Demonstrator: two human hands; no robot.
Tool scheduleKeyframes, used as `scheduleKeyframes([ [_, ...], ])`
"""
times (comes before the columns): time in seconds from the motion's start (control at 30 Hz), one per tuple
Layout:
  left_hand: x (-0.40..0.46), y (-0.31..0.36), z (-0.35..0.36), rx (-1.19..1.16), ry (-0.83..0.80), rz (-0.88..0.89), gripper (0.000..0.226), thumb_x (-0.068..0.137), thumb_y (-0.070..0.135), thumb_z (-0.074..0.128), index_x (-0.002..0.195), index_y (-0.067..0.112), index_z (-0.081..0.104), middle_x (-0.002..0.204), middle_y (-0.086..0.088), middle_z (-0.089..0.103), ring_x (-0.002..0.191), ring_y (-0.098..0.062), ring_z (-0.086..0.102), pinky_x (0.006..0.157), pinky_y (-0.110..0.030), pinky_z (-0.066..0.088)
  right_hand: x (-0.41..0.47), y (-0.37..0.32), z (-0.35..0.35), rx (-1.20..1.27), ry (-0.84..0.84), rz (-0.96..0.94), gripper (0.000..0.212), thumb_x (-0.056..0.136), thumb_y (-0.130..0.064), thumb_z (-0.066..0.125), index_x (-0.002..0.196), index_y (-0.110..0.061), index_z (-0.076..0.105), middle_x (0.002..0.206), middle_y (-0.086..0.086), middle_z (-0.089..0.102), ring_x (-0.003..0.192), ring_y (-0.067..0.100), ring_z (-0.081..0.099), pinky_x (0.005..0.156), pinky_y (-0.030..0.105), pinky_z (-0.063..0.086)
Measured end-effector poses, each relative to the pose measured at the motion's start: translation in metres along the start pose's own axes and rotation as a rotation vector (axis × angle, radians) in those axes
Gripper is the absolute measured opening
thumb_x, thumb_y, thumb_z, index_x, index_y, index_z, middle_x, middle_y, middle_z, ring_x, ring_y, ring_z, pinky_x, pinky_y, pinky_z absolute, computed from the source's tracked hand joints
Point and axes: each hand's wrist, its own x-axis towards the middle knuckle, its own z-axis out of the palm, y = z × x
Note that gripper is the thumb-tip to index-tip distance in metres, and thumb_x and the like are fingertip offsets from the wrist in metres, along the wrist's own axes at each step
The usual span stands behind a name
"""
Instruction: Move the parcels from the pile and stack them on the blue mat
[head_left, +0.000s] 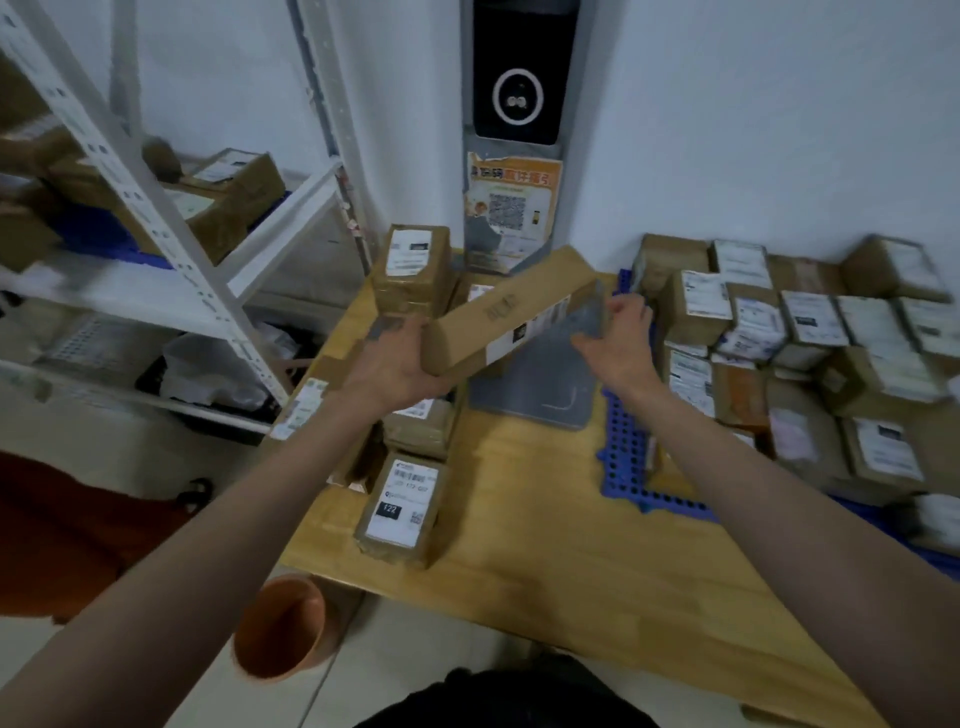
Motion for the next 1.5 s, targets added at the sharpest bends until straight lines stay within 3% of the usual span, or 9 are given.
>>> scheduleKeyframes([
  [0.13,0.012,0.059,0.032,-0.007,-0.096,0.107,0.084,0.067,0.049,0.079,0.134,0.020,0.038,0.126,-0.008,0.058,0.111,-0.029,0.058,0.076,-0.032,0.043,-0.007,0.049,-0.058,0.070,0.074,0.095,0.068,0.083,-0.010,0.071,0.137,-0.008,0.029,0.133,0.008,0.035,0.112,0.020,0.045,0.087,0.027,0.041],
  [0.27,0.016,0.119,0.062,-0.019,-0.175,0.225,0.081,0.064,0.049,0.081,0.129,0.022,0.040,0.123,-0.004,0.056,0.106,-0.026,0.058,0.074,-0.034,0.043,-0.016,0.090,-0.111,0.074,0.099,0.190,0.076,0.079,-0.007,0.073,0.140,-0.012,0.029,0.139,0.011,0.040,0.125,0.028,0.046,0.103,0.044,0.045],
  [0.5,0.012,0.213,0.120,-0.035,-0.273,0.328,0.077,0.065,0.040,0.083,0.128,0.025,0.040,0.123,0.001,0.052,0.108,-0.020,0.052,0.079,-0.031,0.040,-0.042,0.175,-0.200,-0.027,0.183,0.287,0.077,0.083,-0.011,0.071,0.146,-0.014,0.026,0.144,0.012,0.030,0.127,0.029,0.041,0.103,0.042,0.042],
  [0.63,0.003,0.276,0.160,-0.045,-0.317,0.375,0.081,0.067,0.039,0.083,0.135,0.024,0.040,0.126,0.001,0.045,0.110,-0.020,0.048,0.088,-0.037,0.045,-0.058,0.237,-0.251,-0.025,0.192,0.367,0.069,0.086,-0.014,0.068,0.144,-0.017,0.031,0.144,0.011,0.031,0.121,0.029,0.045,0.086,0.037,0.045],
  [0.8,-0.004,0.338,0.218,-0.008,-0.357,0.372,0.080,0.072,0.037,0.080,0.141,0.029,0.041,0.119,0.000,0.031,0.107,-0.025,0.048,0.092,-0.039,0.047,-0.079,0.311,-0.302,-0.067,0.119,0.467,0.066,0.084,-0.021,0.073,0.136,-0.011,0.035,0.137,0.014,0.038,0.120,0.032,0.047,0.083,0.036,0.043],
  [1.0,-0.014,0.372,0.276,0.073,-0.386,0.324,0.085,0.073,0.033,0.083,0.145,0.032,0.038,0.139,-0.002,0.029,0.121,-0.027,0.041,0.097,-0.046,0.047,-0.094,0.375,-0.335,-0.050,0.017,0.511,0.055,0.081,-0.022,0.076,0.127,-0.007,0.048,0.091,0.001,0.061,0.071,0.009,0.058,0.052,0.025,0.044],
  [1.13,-0.023,0.386,0.299,0.100,-0.371,0.264,0.085,0.073,0.023,0.083,0.144,0.024,0.037,0.134,-0.004,0.033,0.117,-0.027,0.045,0.092,-0.045,0.050,-0.096,0.399,-0.344,-0.017,-0.081,0.568,0.049,0.084,-0.019,0.074,0.124,-0.007,0.048,0.096,0.013,0.066,0.083,0.026,0.064,0.069,0.041,0.056],
  [1.3,-0.022,0.392,0.317,0.086,-0.346,0.216,0.074,0.074,0.019,0.083,0.135,0.017,0.043,0.131,-0.005,0.032,0.112,-0.028,0.051,0.095,-0.042,0.049,-0.091,0.414,-0.347,0.028,-0.165,0.627,0.047,0.086,-0.017,0.070,0.124,-0.009,0.044,0.108,0.013,0.061,0.094,0.025,0.062,0.073,0.040,0.055],
  [1.5,-0.004,0.400,0.324,0.122,-0.349,0.221,0.073,0.072,0.022,0.084,0.134,0.021,0.046,0.132,-0.004,0.028,0.094,-0.026,0.058,0.085,-0.037,0.054,-0.080,0.427,-0.346,-0.006,-0.225,0.669,0.041,0.087,-0.011,0.066,0.123,-0.003,0.048,0.107,0.015,0.063,0.096,0.028,0.065,0.079,0.041,0.058],
])
